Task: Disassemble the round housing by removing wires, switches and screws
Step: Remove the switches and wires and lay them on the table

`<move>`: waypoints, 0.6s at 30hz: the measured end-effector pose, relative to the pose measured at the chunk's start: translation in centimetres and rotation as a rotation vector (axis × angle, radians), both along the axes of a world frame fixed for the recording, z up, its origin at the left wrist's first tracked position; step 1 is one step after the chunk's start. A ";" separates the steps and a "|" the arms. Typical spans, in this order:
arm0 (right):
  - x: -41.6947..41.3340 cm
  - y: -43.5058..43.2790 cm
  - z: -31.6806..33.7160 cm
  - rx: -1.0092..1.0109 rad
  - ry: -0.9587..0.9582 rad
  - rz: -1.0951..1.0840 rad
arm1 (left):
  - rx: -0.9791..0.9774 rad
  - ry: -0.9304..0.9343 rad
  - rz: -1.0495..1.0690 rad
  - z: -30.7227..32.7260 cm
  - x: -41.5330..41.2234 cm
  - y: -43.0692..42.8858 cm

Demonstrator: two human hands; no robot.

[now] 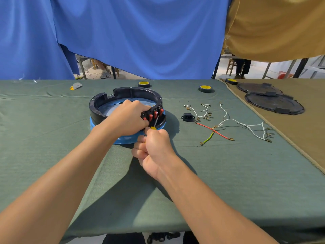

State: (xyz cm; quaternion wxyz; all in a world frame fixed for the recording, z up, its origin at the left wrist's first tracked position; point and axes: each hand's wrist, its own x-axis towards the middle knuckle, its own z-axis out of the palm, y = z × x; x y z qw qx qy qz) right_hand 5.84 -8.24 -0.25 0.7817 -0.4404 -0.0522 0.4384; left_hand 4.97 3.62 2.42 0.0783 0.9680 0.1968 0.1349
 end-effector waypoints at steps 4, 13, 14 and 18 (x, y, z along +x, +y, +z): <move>0.3 0.1 1.3 0.029 0.081 -0.021 | -0.010 0.003 -0.013 0.0 0.1 0.1; 0.8 0.0 2.0 -0.025 0.087 -0.033 | 0.010 -0.006 -0.019 0.0 -0.1 0.0; 0.4 0.3 1.4 -0.045 0.030 -0.044 | 0.005 -0.011 -0.015 0.0 -0.1 0.0; -0.7 1.3 -0.6 -0.124 -0.111 -0.092 | -0.004 -0.024 -0.013 -0.2 -0.2 -0.1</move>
